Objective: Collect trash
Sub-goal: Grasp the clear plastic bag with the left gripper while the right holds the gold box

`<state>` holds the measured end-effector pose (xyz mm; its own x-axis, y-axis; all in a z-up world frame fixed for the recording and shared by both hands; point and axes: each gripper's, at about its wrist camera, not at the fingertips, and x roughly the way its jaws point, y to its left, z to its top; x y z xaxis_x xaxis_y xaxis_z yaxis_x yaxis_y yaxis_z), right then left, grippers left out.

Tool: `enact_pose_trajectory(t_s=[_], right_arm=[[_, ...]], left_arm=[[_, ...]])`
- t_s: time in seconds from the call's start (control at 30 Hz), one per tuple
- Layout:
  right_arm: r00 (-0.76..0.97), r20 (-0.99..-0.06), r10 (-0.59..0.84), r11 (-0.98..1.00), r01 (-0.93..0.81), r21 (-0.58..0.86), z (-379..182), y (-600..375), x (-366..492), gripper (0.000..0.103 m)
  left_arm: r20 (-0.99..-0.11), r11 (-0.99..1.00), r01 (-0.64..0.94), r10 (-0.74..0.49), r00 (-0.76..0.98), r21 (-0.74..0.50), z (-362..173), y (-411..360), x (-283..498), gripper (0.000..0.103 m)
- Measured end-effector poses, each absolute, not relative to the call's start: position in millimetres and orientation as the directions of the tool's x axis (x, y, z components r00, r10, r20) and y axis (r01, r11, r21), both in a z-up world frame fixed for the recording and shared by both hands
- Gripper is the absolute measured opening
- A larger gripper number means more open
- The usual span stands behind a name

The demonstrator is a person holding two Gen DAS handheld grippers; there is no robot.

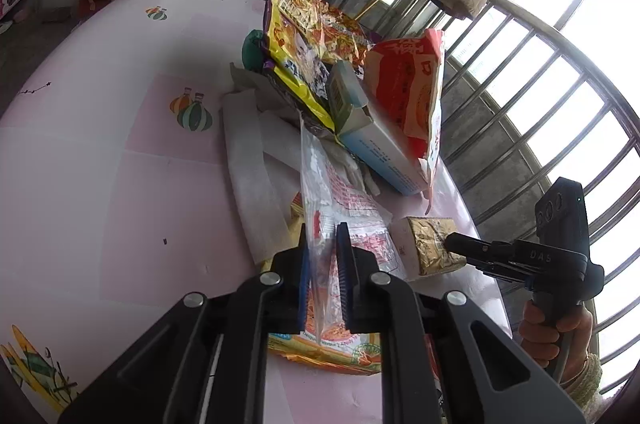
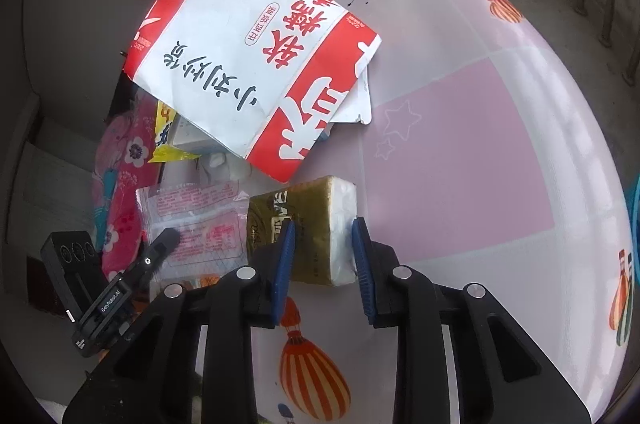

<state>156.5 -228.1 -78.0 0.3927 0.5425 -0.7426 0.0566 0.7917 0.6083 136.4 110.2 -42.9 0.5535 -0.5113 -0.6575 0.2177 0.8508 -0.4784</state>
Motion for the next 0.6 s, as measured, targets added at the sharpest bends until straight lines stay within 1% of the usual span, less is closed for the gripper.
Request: enact_pose_trajectory(t_s=[0.37, 0.6], right_arm=[[0.369, -0.703, 0.608, 0.728, 0.096, 0.679, -76, -250, 136, 0.022], [0.373, -0.670, 0.642, 0.688, 0.107, 0.718, -76, -265, 126, 0.022]], left_arm=[[-0.629, 0.843, 0.244, -0.524, 0.574, -0.480, -23, 112, 115, 0.007], [-0.602, 0.838, 0.263, -0.531, 0.596, -0.478, -5, 110, 97, 0.006]])
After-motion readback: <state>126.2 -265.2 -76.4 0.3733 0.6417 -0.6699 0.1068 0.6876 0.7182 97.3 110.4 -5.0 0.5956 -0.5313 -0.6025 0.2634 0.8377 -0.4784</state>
